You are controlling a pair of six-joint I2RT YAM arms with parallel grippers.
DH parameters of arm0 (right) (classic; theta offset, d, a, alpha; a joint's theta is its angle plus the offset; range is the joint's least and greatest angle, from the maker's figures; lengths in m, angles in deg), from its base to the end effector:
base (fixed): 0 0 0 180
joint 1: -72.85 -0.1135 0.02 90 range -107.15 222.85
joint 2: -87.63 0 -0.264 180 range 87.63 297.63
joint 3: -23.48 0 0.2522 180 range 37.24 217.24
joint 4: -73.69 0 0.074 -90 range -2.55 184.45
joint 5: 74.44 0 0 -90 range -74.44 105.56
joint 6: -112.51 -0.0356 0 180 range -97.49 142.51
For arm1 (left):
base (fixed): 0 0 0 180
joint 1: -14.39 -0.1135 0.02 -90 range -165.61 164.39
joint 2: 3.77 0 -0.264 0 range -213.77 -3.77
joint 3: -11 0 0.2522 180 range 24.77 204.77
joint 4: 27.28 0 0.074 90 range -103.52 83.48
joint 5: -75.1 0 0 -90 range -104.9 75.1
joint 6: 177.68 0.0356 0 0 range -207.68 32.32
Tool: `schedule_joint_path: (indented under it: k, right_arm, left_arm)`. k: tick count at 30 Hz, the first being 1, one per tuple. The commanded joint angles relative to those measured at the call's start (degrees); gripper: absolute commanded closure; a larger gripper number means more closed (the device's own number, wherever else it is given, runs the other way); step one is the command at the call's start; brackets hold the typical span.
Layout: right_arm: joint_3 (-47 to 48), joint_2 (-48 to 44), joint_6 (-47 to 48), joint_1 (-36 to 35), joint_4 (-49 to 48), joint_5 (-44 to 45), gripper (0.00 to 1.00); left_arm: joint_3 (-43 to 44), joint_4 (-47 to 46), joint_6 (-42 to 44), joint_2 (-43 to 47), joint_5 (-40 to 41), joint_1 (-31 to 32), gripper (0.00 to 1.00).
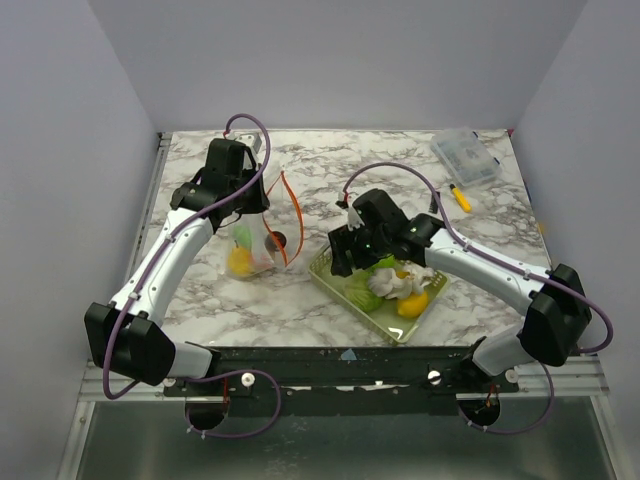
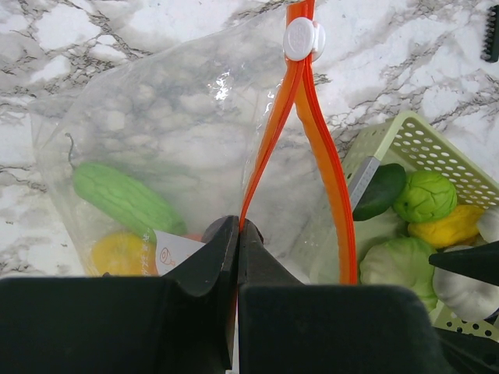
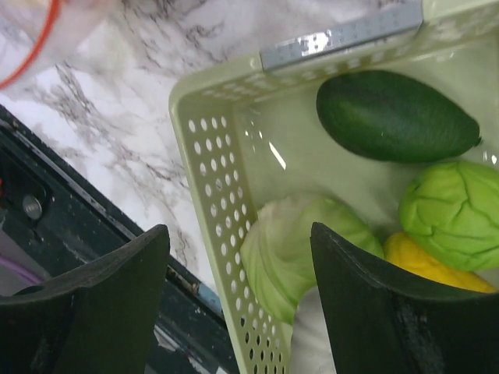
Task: Place the food in the zip-top bag and seal the zipper
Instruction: Pick up the fake vegetable from the bin.
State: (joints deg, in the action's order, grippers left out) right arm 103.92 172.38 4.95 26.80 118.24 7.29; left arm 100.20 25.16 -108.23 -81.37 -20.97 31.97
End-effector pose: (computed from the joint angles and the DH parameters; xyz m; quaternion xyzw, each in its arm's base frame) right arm 0.2178 0.2334 0.2752 -0.2543 0.8989 0.2421 0.2622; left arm 0.2783 -0.0921 0.3505 -0.0015 0.9084 -0.1812 0.3769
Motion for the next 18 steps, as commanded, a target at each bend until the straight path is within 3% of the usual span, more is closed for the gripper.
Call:
schedule_joint_path:
  k: [1, 4, 18]
  right_arm:
    - [-1.13, -0.67, 0.16, -0.40, 6.91, -3.56, 0.25]
    - [-2.13, -1.00, -0.46, -0.44, 7.17, -4.35, 0.25]
    - [-4.79, 2.31, 1.26, -0.98, 8.85, 7.98, 0.23]
  left_arm:
    - [0.65, -0.59, 0.43, -0.29, -0.44, -0.36, 1.00]
    - [0.63, -0.65, 0.43, -0.32, -0.42, -0.31, 1.00]
    - [0.50, -0.64, 0.47, 0.45, -0.35, -0.36, 1.00]
